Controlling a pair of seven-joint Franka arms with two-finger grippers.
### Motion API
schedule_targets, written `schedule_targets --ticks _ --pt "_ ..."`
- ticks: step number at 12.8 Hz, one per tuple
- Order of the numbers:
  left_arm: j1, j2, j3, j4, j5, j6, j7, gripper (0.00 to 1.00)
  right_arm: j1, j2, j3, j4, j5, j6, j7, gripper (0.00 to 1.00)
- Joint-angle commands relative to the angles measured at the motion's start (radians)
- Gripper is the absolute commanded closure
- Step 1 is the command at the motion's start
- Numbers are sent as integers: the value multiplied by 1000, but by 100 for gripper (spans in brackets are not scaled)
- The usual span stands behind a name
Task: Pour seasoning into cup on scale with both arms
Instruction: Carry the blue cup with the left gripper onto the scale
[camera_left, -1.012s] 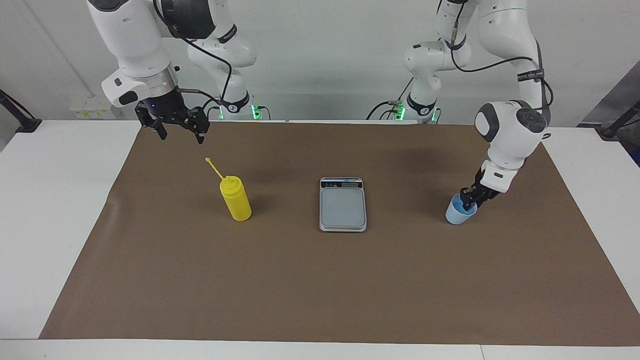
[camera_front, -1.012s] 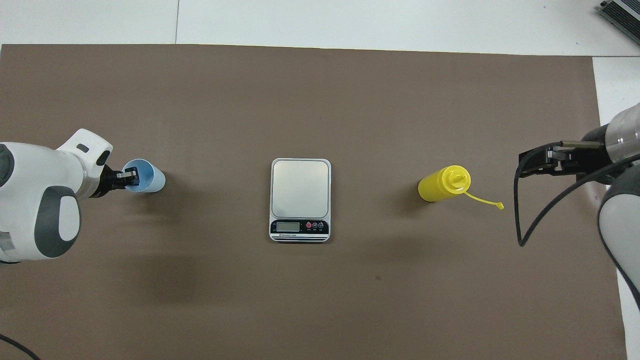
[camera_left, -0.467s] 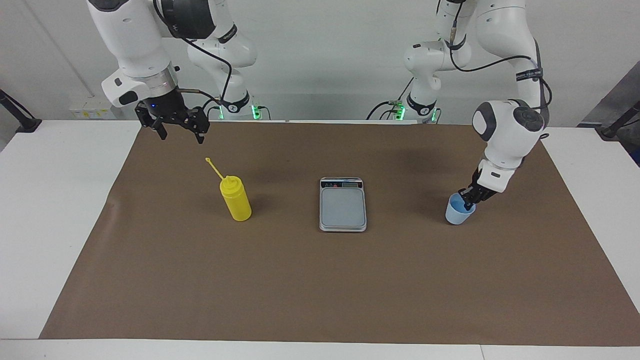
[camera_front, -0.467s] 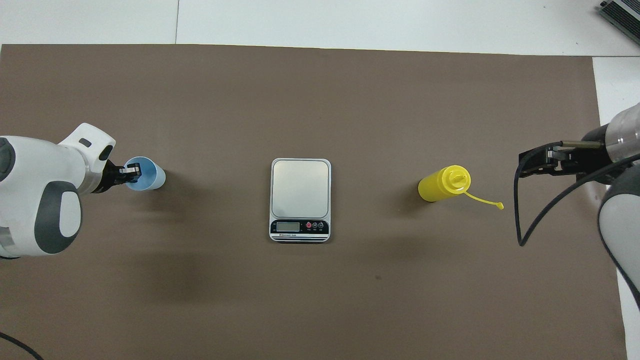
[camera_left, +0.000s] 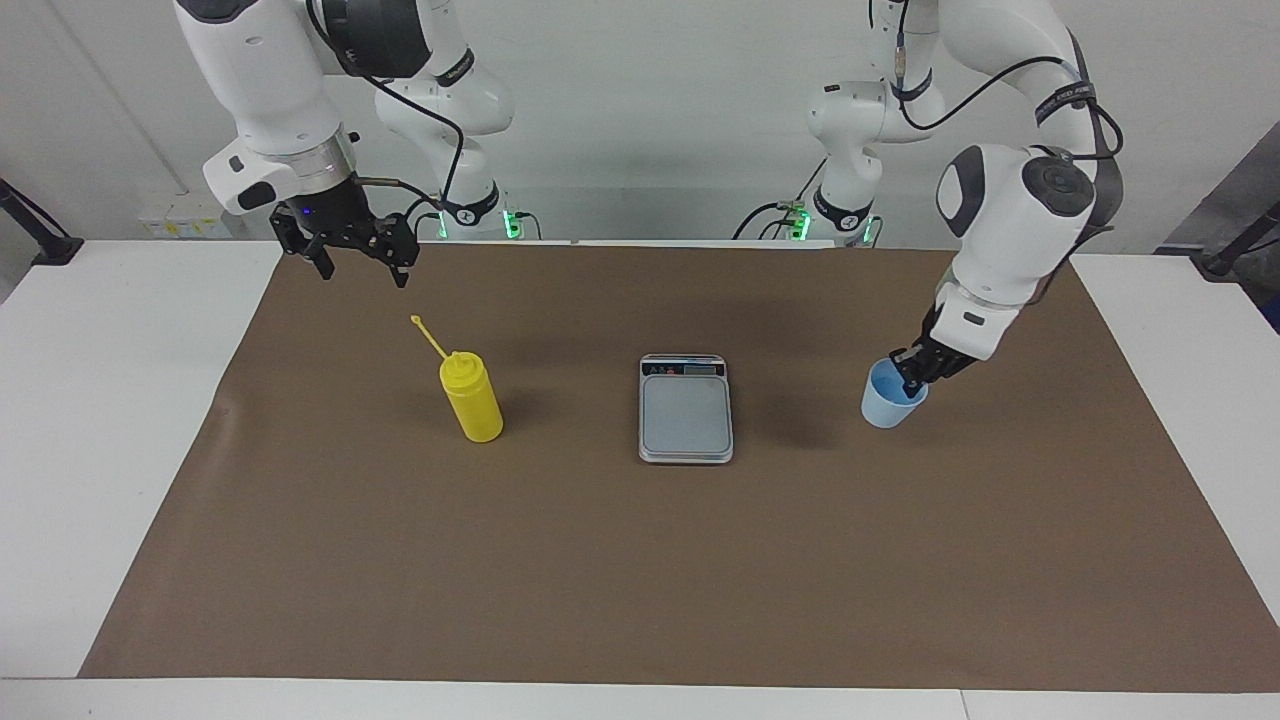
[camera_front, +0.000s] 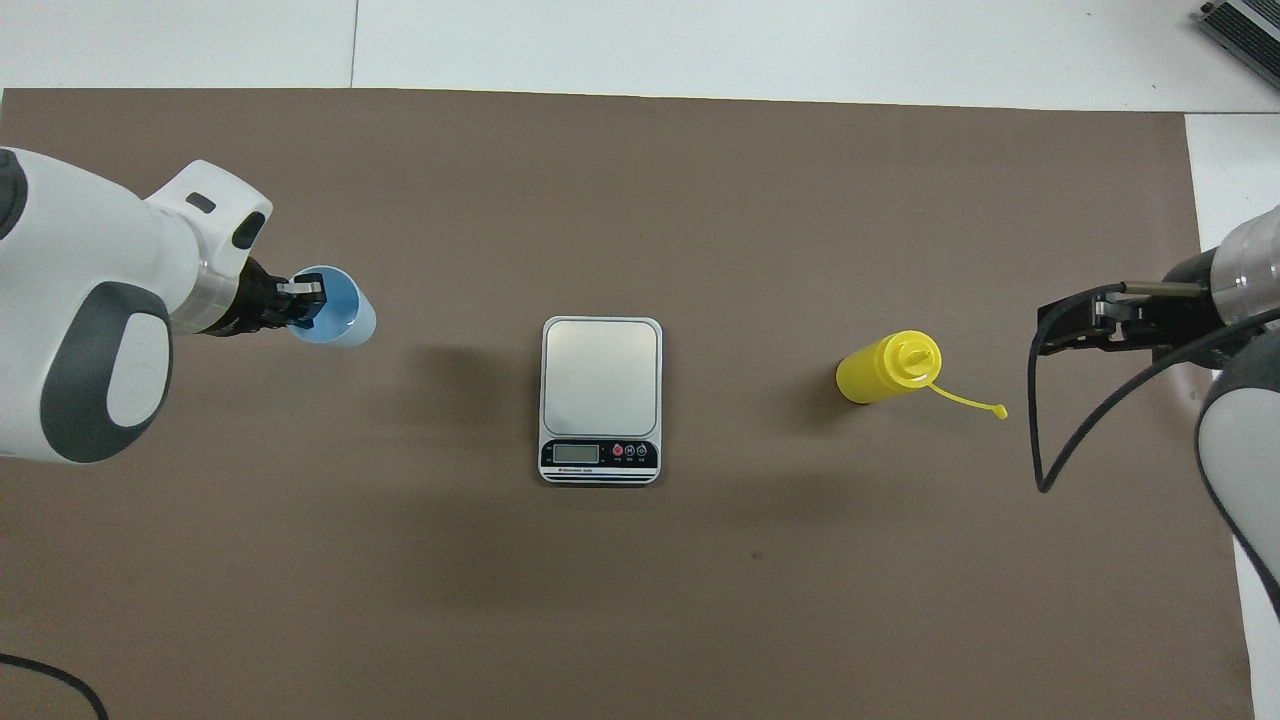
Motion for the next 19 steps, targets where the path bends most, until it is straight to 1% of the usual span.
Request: schedule_targets --ticks 1,4,7,9,10,11,13,15,17,19 --pt "-120 31 14 59 -5 -29 -143 100 -8 -15 -1 -7 10 -14 -24 0" --pt "-248 40 14 78 -7 7 -245 100 -8 -15 -1 -7 10 -14 -24 0" --pt "-341 42 14 86 -7 28 -325 100 1 -15 1 -7 10 -14 -24 0" --pt "-384 60 14 75 -4 48 -348 100 -5 -15 -1 -7 10 -14 -24 0" --pt "-387 62 15 70 -2 63 -351 100 -5 -15 1 -7 10 -14 -24 0" --pt "-388 83 15 81 16 67 -351 100 -1 -16 1 -7 10 -14 -24 0" --pt "-433 140 15 98 84 83 -420 100 2 -15 1 -7 10 -9 -32 0" --pt "-434 144 14 101 90 100 -432 100 6 -15 4 -7 10 -5 -24 0" --pt "-436 160 14 101 96 113 -434 100 7 -15 7 -11 10 49 -17 0" --pt "-439 183 14 101 108 122 -435 100 6 -15 7 -19 12 77 40 0"
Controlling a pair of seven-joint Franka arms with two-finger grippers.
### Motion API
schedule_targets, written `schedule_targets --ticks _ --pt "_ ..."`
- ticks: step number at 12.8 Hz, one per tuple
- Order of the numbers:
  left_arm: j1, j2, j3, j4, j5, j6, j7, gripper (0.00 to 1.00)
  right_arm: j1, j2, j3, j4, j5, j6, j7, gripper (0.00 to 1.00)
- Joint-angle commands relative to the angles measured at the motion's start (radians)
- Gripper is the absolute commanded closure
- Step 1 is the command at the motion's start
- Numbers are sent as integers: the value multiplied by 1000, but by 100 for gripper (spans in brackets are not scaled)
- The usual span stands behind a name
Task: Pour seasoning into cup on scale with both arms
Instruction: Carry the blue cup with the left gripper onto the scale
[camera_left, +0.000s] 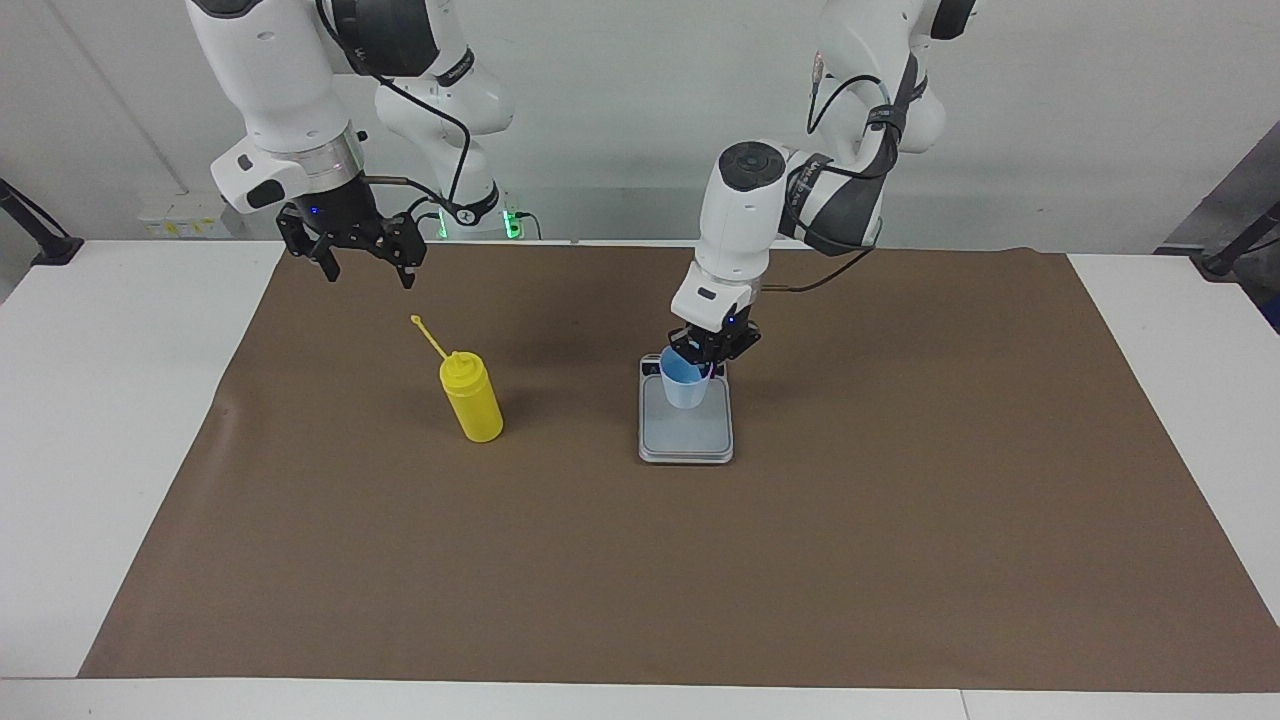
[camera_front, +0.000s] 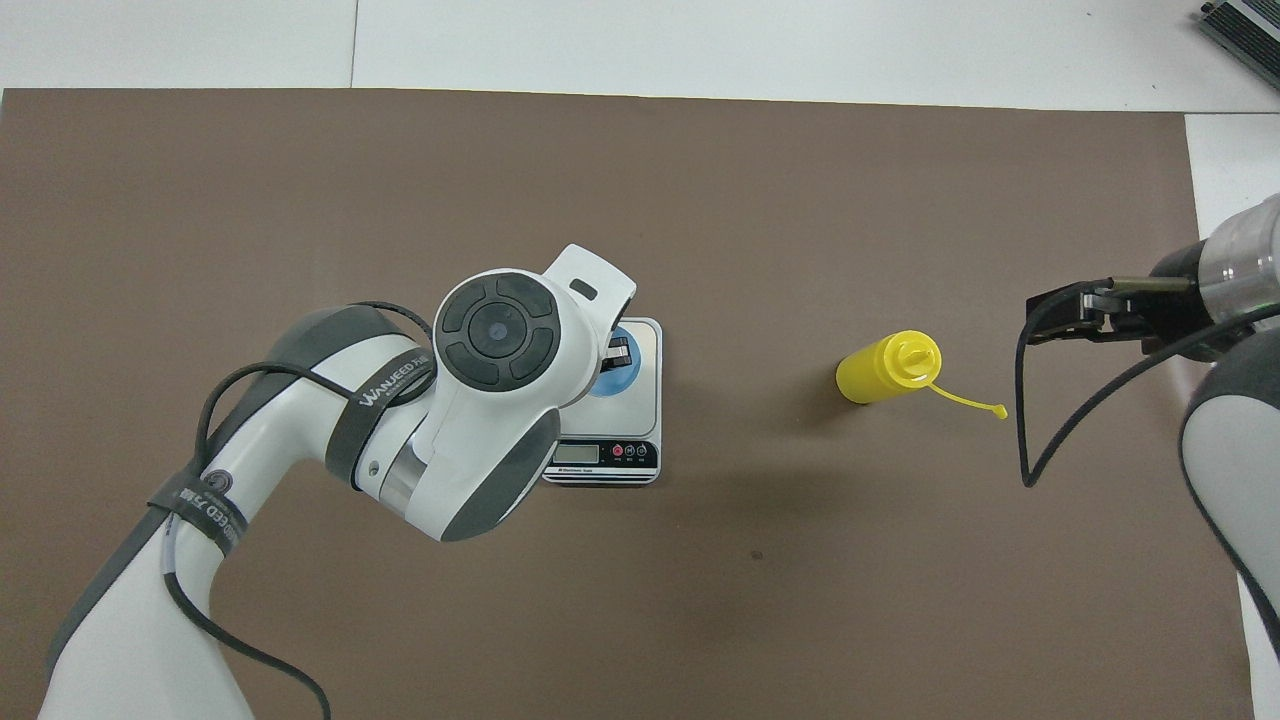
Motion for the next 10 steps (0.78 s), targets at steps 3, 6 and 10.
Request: schedule_targets --ticks 3,6,10 --pt "-38 48 16 1 65 40 -57 100 -6 -14 4 -19 13 22 40 0" --pt "-44 44 16 -32 65 52 -60 100 -4 -16 5 -19 15 4 34 0" --pt "-52 38 16 -71 65 103 -60 100 -4 -16 11 -17 15 -2 46 0"
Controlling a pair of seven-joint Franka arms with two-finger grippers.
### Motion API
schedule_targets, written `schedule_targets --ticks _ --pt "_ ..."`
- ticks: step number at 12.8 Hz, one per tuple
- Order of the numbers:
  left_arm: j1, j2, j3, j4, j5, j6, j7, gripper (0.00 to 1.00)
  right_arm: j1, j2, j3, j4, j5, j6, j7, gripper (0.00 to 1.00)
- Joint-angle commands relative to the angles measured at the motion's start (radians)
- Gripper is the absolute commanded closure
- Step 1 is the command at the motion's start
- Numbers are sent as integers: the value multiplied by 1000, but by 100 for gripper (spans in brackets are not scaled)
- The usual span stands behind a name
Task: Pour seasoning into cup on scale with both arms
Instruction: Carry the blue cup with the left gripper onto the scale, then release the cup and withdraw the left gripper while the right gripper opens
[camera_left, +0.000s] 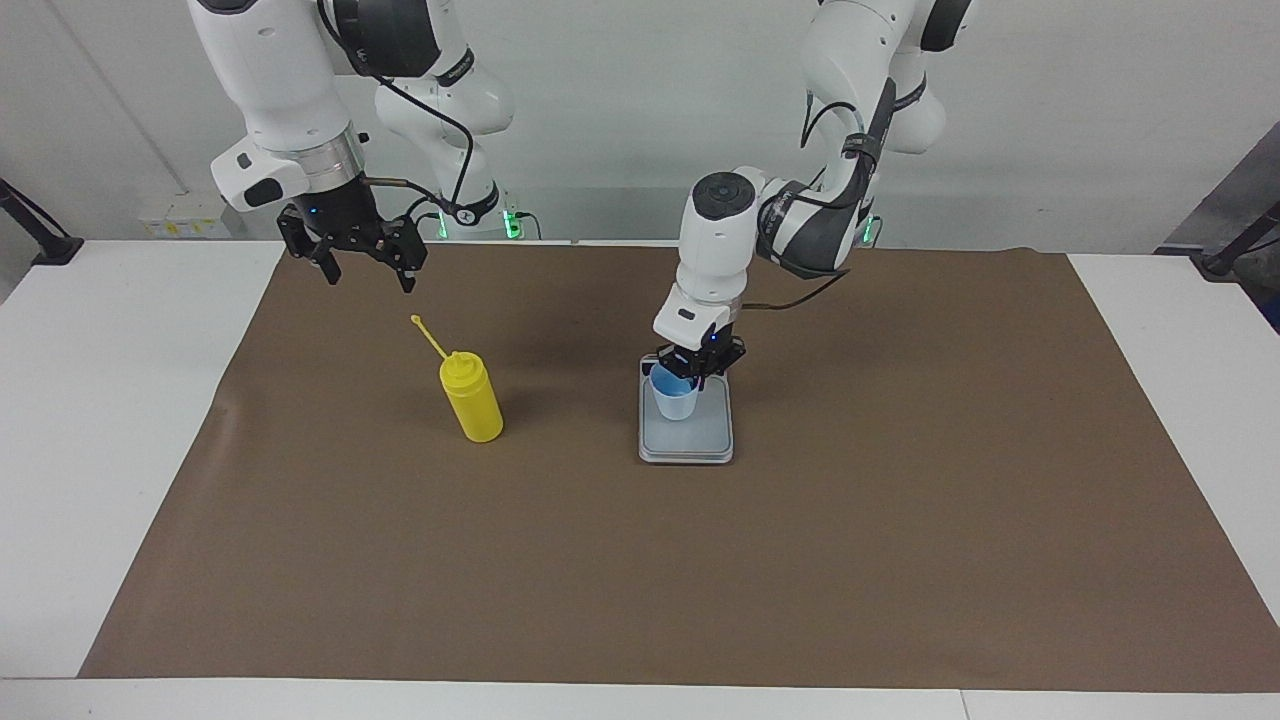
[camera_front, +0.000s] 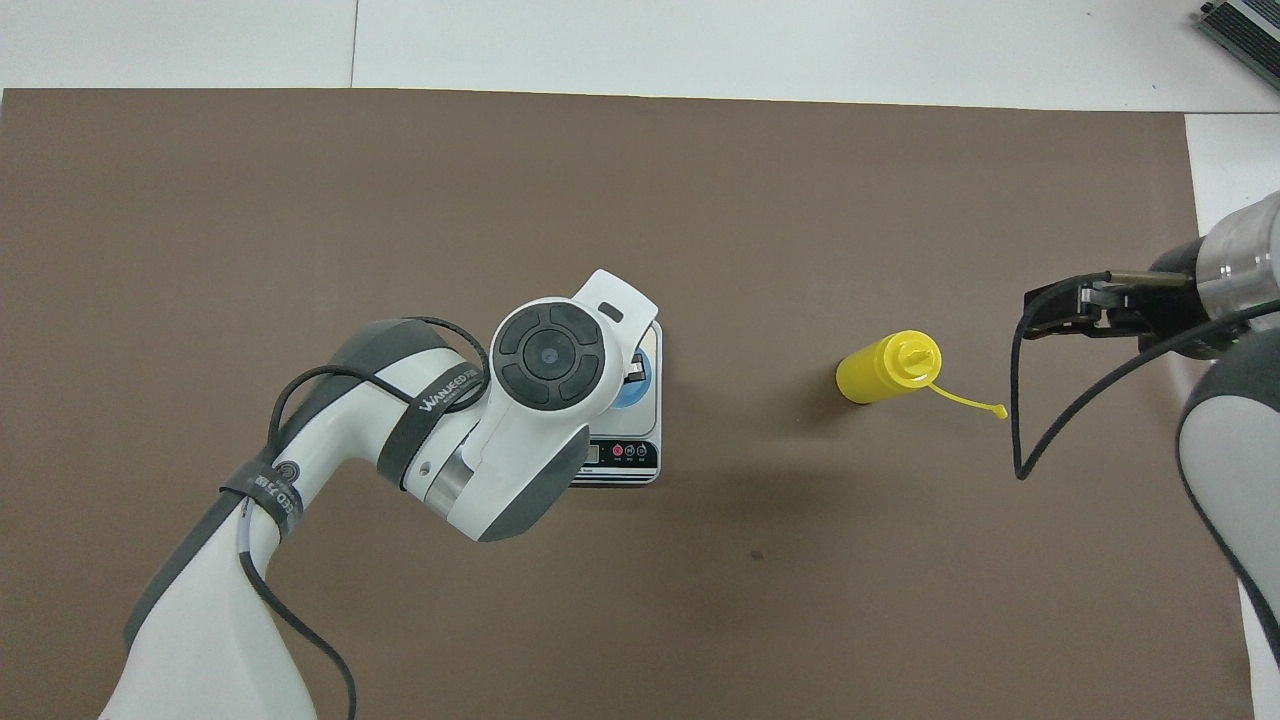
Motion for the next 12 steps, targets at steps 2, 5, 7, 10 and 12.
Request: schedule_targets --ticks 2,5,7,10,12 --pt "-23 -17 18 -62 24 61 -25 100 -8 -14 15 -15 12 1 25 0" --pt "-19 -17 19 -48 24 49 -16 14 -5 -18 15 -15 12 -9 25 0" --pt "-4 -42 27 -24 24 23 -5 0 -8 -18 15 -15 12 -23 25 0" --pt "86 -100 25 44 21 -87 91 0 -9 -10 15 -6 14 -3 29 0" --pt "141 -123 25 79 13 -161 168 0 -24 -1 13 -4 17 17 42 0"
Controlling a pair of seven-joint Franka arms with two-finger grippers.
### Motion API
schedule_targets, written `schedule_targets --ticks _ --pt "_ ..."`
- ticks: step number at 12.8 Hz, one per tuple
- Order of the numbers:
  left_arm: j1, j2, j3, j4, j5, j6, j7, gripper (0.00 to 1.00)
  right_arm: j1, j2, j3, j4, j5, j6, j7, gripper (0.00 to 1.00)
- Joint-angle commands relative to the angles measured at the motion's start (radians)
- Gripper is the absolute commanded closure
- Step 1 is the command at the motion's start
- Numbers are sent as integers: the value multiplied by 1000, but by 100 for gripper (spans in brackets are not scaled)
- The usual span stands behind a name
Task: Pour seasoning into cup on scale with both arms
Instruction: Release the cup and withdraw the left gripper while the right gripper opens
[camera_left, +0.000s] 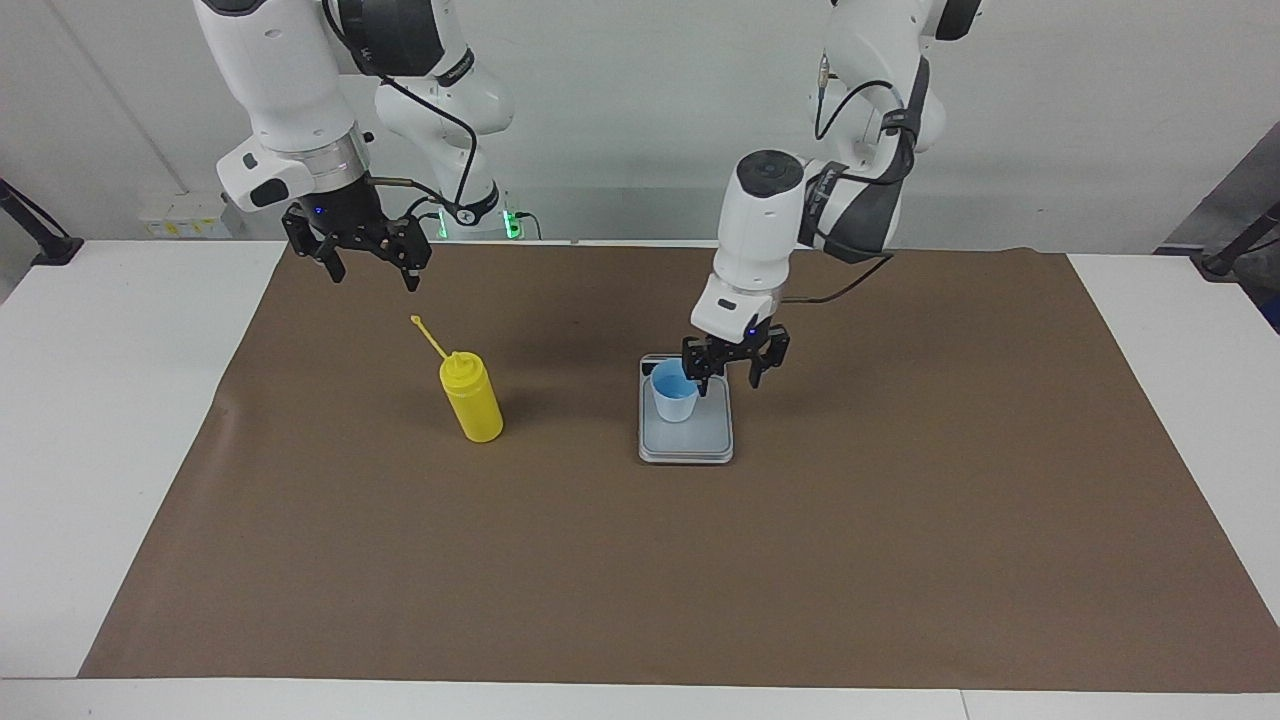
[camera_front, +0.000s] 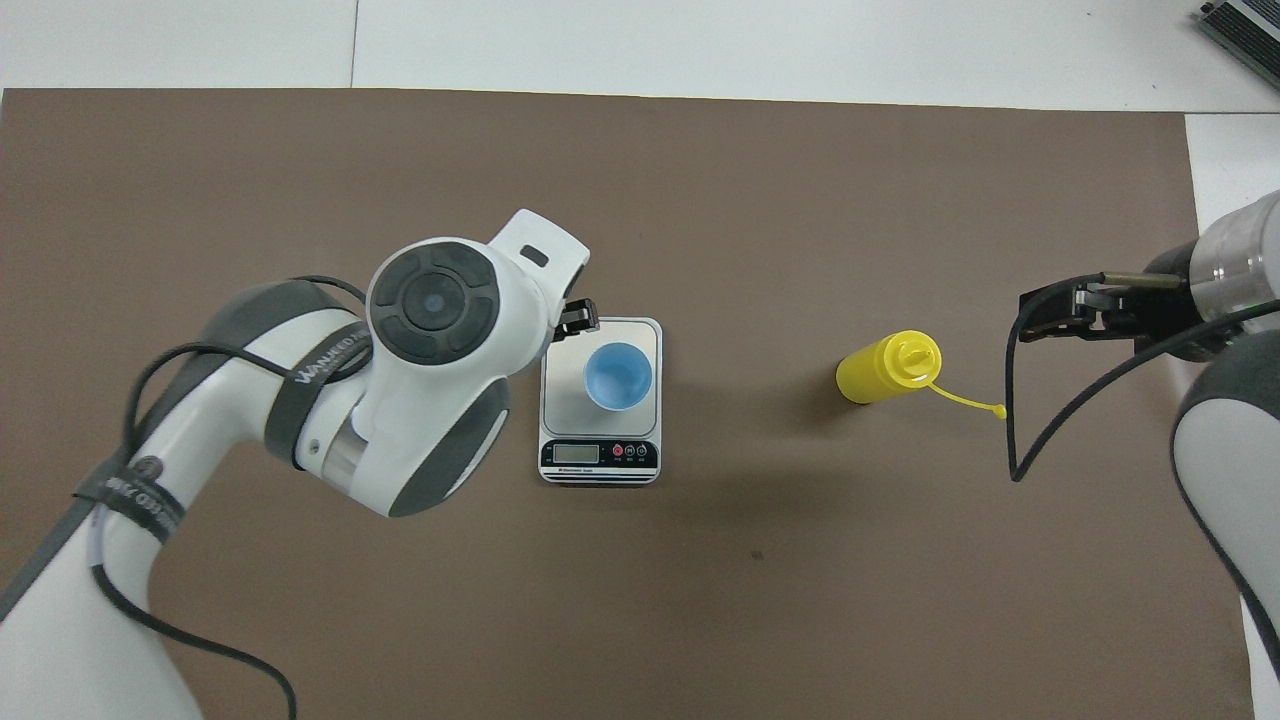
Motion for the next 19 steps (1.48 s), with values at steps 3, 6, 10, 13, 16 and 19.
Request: schedule_targets --ticks 3,6,10,13,16,19 --pt "176 -79 -13 66 -57 -164 262 0 -29 45 -7 21 66 18 206 0" --pt "267 -139 -8 64 -78 -226 445 0 -80 148 -7 119 146 12 303 0" --pt "345 -191 2 66 -78 -316 638 0 -178 329 -5 220 280 -31 343 0" --pt "379 -207 -1 81 -69 -388 715 0 -229 410 -4 220 303 -29 359 0" --pt "402 -250 -1 2 -69 -376 732 0 -243 479 -4 219 415 -31 440 0" --pt "465 -254 1 0 -78 -381 855 0 -264 554 -4 205 559 -39 468 0"
